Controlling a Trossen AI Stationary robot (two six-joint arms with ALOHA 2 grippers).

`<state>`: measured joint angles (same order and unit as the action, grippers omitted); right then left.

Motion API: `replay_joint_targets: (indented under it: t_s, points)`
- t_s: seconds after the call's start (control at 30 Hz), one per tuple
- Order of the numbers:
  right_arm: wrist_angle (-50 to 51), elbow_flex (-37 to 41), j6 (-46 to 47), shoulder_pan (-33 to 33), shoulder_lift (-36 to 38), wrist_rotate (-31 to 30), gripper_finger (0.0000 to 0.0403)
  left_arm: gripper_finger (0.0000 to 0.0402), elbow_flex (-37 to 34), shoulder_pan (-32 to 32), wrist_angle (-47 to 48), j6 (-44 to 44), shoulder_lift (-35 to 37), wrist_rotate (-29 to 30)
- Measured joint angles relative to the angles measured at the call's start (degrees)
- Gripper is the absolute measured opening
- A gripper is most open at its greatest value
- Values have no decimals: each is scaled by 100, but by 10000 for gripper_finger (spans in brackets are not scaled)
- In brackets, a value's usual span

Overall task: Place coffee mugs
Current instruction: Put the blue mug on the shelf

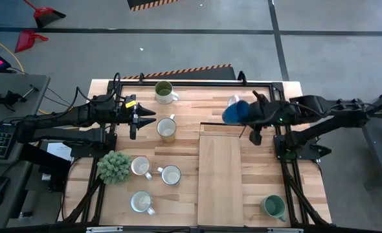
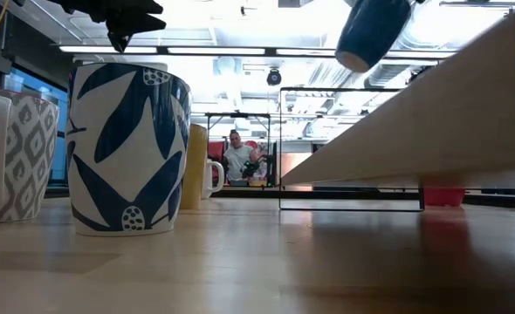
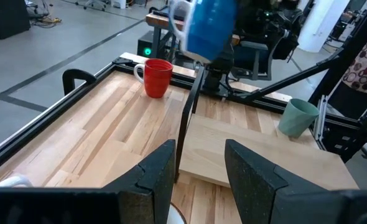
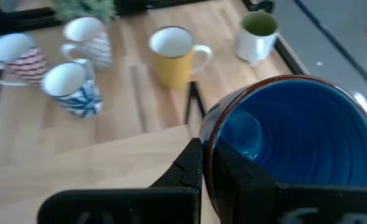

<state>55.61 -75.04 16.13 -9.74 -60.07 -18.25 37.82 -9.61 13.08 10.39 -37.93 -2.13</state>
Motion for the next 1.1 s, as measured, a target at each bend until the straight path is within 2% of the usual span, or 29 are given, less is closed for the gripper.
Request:
replay_joint_targets:
  t_s: [0.2, 0.53, 1.1]
  points:
    - [309, -123, 526, -705, -224, -83, 0, 129, -1, -2, 7, 0, 0, 0]
    - [504, -119, 1247, -1511, -1096, -71, 0, 129, -1, -1, 4, 12, 1, 0]
    - [779, -108, 3894, -1556, -2318, -414, 0, 129, -2, 0, 2, 59, 2, -2]
